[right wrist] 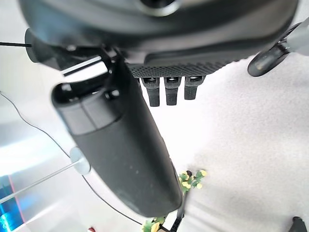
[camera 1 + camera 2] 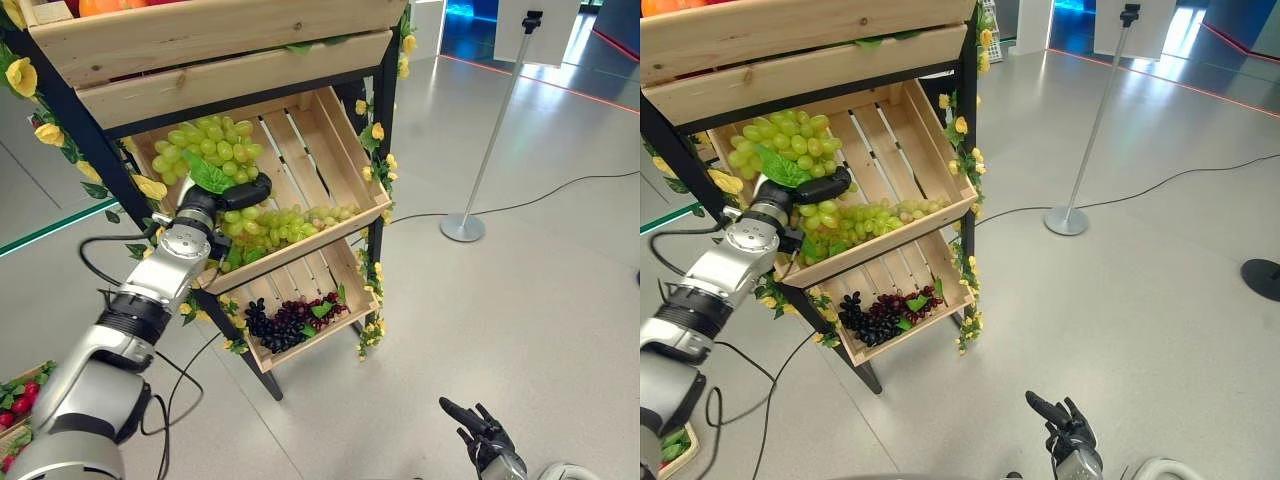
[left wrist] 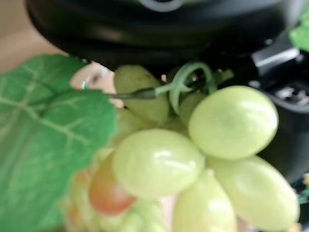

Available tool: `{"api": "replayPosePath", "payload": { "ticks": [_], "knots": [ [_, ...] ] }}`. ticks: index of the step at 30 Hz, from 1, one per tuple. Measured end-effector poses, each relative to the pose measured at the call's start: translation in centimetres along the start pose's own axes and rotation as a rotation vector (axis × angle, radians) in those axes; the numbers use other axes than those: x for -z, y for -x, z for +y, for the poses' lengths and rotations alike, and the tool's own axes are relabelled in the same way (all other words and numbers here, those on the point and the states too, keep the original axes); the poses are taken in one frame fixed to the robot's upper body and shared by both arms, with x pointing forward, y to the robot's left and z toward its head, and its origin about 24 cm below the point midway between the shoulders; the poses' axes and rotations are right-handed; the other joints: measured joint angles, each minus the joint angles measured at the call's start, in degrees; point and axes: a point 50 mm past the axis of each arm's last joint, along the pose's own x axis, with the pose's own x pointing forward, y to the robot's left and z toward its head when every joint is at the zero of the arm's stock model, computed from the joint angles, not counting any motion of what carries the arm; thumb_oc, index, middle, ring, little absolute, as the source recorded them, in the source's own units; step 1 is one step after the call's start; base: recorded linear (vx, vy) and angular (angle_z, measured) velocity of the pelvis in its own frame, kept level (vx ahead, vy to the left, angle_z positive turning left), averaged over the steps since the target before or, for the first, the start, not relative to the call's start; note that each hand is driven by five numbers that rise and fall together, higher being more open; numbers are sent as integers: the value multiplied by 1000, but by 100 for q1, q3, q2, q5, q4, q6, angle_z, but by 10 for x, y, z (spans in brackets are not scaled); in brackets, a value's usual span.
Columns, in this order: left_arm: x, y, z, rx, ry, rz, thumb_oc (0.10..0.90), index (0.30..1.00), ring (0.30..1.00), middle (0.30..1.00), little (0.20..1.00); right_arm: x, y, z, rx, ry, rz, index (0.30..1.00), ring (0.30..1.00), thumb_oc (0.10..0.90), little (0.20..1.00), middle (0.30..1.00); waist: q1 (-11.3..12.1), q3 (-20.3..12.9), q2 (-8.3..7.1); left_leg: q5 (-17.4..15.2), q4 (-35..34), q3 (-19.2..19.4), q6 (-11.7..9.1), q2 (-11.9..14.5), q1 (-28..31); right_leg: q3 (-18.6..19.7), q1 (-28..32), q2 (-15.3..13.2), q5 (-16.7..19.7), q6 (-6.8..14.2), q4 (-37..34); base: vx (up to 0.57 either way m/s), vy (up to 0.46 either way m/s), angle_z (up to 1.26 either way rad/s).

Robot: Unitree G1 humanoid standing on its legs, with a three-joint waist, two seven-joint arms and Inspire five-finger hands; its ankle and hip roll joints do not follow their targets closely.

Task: Pick up the fruits from the basket on one side to the basket on the other side

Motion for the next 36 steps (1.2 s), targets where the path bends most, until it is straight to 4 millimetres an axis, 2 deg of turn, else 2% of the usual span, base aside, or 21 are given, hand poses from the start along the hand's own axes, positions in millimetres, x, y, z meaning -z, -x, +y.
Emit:
{"api": "replayPosePath", "payload": {
  "ticks": [4, 8, 14, 18, 23, 26, 30, 31, 32, 36],
  "knots": [
    [2, 0, 2, 15, -124, 3, 400, 300, 300, 300, 300, 1, 0, 0, -17, 1, 2, 900, 900, 800, 900, 900, 9, 12, -17, 0, 2, -6, 0, -6, -5, -3, 0, -3, -1, 0, 16, 0, 0, 0],
    [-2, -1, 0, 34, -173, -6, 400, 300, 300, 300, 300, 2, 0, 0, -17, 2, 4, 900, 900, 800, 900, 900, -3, 12, -16, 0, -2, 3, -1, -7, 3, -2, 2, -9, 0, 1, 17, 0, 0, 0],
    [0, -7, 11, -6, -260, 41, 400, 300, 300, 300, 300, 2, 0, 0, -29, 2, 5, 900, 900, 800, 900, 900, -174, 12, -15, 1, -1, 14, -1, -11, 11, 6, 4, -7, 1, 1, 18, 0, 0, 0],
    [-3, -12, 17, -4, -435, 50, 400, 300, 300, 300, 300, 3, 1, -2, -21, 3, 10, 900, 900, 800, 900, 900, -221, 12, -14, 1, 0, 13, -1, -25, 10, 7, 4, -5, 1, 1, 19, 0, 0, 0],
    [-13, -13, 22, 22, -760, 10, 400, 300, 300, 300, 300, 2, 1, -2, -34, 5, 8, 900, 900, 800, 900, 900, -272, 12, -13, 1, -1, 15, -1, -31, 10, 12, 4, -10, 2, 1, 19, 0, 0, 0],
    [-28, -15, 24, 17, -980, -54, 400, 300, 300, 300, 300, 0, 1, -5, -37, 12, 4, 900, 900, 800, 900, 900, -284, 12, -12, 1, -1, 18, -1, -35, 10, 18, 3, -16, 3, 3, 20, 0, 0, 0],
    [-54, -17, 26, -14, -1159, -142, 400, 300, 300, 300, 300, -3, 0, -7, -36, 19, -1, 900, 900, 800, 900, 900, -309, 11, -10, 0, 0, 37, 0, -39, 14, 27, -4, -17, 3, 4, 20, 0, 0, 0],
    [-57, -17, 27, -13, -1176, -146, 424, 335, 335, 335, 335, -3, 0, -7, -37, 20, -1, 900, 900, 800, 900, 900, -310, 11, -10, 0, -1, 42, 0, -39, 15, 28, -5, -17, 3, 5, 21, 4, 4, -4],
    [-60, -17, 27, -5, -1192, -143, 800, 900, 900, 900, 900, -3, 0, -6, -40, 21, -2, 900, 900, 800, 900, 900, -314, 7, -4, 0, -1, 89, 1, -41, 20, 40, -6, -17, 4, 6, 21, 1, 2, -8],
    [-58, -18, 27, 11, -1199, -122, 800, 900, 900, 900, 900, -3, 0, -6, -41, 25, 1, 900, 900, 800, 900, 900, -398, 6, 10, -2, 0, 167, 4, -41, 27, 120, -34, -12, 10, 9, 22, -1, 1, -6]
  ]
}}
